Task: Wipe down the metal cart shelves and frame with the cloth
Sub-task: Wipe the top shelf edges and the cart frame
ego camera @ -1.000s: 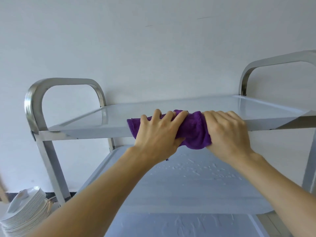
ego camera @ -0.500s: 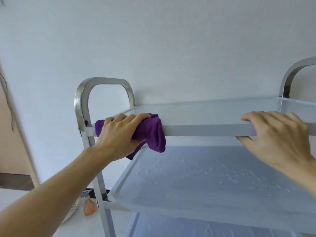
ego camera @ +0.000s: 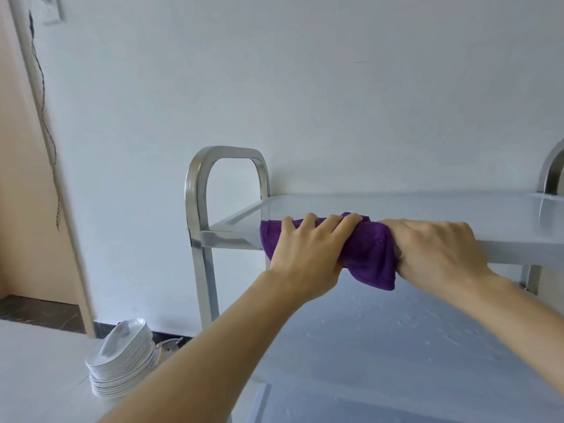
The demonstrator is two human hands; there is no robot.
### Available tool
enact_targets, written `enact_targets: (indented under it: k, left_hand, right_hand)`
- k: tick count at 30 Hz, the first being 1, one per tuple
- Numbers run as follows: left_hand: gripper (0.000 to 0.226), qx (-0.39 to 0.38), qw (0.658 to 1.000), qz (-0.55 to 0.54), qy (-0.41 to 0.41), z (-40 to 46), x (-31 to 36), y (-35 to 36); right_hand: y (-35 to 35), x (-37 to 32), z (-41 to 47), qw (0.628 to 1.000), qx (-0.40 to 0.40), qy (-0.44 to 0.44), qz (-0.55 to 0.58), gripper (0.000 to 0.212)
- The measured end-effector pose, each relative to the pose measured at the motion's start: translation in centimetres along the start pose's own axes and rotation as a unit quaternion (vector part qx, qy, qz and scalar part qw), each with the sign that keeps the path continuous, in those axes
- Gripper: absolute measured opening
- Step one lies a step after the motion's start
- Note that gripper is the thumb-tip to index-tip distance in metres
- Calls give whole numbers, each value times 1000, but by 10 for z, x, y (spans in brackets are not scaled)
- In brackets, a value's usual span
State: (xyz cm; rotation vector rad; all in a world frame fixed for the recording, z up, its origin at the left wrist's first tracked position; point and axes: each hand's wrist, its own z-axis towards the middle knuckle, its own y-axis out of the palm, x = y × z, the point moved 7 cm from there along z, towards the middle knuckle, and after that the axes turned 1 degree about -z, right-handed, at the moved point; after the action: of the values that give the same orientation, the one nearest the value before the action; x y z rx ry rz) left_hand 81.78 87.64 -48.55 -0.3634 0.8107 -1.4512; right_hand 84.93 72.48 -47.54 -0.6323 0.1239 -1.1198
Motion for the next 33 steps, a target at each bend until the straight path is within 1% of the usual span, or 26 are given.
enact_targets:
  k: [2,4,6,11,16,19,21,22,24,26,31,33]
  left_hand:
    - [63,-5,1000,-6,5,-5,-13,-2]
    - [62,-16,1000,-5,3,-12,-28,-3]
    - [62,-26,1000,-6,-3,-19,-46,-6]
    - [59,-34,999,-18,-17,-39,-81,-13]
    - [63,-38,998,-43,0,-46,-80,-22]
    - [57,-45,995,-93,-4,-50,-80,-28]
    - [44,-44,986,-159,-32,-49,-83,-36]
    - [39,-39,975,-209,-57,-47,-85,-40]
    - [39,-17,945,-308,-111,-41,-94,-51]
    - [37,23,922,-356,-154,-32,-104,-68]
    - [35,150,899,-327,-248,-18,-147,-126]
    - [33,184,898,-276,-289,-16,-168,-144]
  right_hand:
    - [0,3,0,1000,4,-1,8,23]
    - [-1,6,0,999,26,-3,27,36]
    - [-3,10,-2,998,46,-15,40,43]
    - [-10,16,-8,995,67,-26,67,52]
    - [-14,20,-15,995,68,-9,68,55]
    - [-17,19,-17,995,70,-8,64,59]
    - [-17,20,-16,995,76,-4,68,59]
    - [-17,21,-16,994,76,-2,73,58]
    - [-14,23,-16,994,71,1,81,56]
    - [-14,26,-17,994,67,3,84,55]
    - [-16,29,-18,995,66,11,72,51]
    - [-15,29,-18,995,66,16,70,52]
